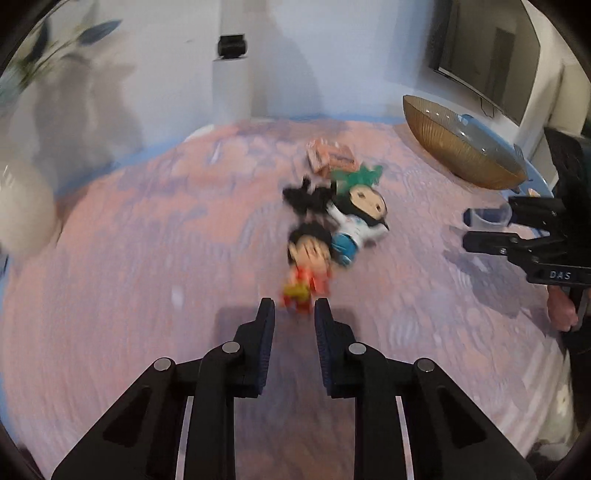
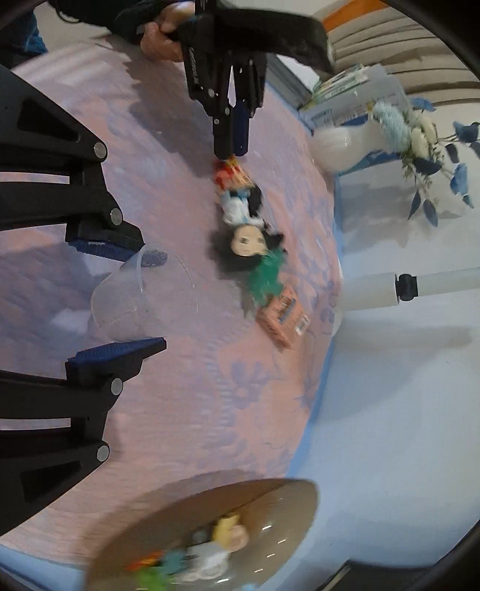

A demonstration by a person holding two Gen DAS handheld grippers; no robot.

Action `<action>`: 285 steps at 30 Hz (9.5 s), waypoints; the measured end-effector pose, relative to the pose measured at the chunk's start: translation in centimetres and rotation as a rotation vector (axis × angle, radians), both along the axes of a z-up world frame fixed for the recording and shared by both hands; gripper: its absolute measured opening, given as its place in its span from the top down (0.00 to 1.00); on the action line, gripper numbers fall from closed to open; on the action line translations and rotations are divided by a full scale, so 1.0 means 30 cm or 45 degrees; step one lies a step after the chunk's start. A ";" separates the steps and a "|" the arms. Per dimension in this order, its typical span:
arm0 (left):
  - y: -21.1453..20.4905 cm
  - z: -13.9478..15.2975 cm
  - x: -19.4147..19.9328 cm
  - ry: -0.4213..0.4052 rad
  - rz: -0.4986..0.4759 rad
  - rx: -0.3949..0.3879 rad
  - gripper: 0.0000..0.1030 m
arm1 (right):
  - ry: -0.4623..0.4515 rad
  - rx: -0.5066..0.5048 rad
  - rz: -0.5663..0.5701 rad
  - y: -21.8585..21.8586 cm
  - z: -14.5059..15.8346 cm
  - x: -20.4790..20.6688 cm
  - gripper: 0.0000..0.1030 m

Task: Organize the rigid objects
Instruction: 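Grasp the red-clad boy figure with left gripper while right gripper grasps clear cup, then carry boy figure and clear cup over the brown bowl and open both grippers, then move both open grippers back toward the remaining toys, then grasp the monkey figure with left gripper while right gripper grasps green translucent frog, then carry monkey figure and green frog over the brown bowl and open both grippers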

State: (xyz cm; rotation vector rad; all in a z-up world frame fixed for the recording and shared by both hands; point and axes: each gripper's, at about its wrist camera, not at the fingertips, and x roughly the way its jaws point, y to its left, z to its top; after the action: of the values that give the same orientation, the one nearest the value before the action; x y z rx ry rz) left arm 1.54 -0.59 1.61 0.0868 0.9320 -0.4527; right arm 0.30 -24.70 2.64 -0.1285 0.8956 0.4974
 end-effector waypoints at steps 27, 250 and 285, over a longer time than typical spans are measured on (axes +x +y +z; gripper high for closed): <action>-0.118 -0.005 0.084 -0.095 0.030 0.074 0.65 | 0.043 0.046 -0.020 -0.004 -0.075 -0.088 0.42; -0.557 0.392 0.075 -0.253 -0.213 -0.242 0.58 | -0.309 0.139 -0.777 -0.516 0.354 -0.082 0.58; -0.703 0.400 0.156 -0.222 -0.268 -0.224 0.50 | -0.270 0.398 -0.820 -0.737 0.333 0.028 0.58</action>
State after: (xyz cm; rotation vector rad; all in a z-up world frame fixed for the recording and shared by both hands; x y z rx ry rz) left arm 6.22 -21.69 13.61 0.0635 0.7111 -0.7094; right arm 1.15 -46.80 12.64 0.3790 0.5954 0.0143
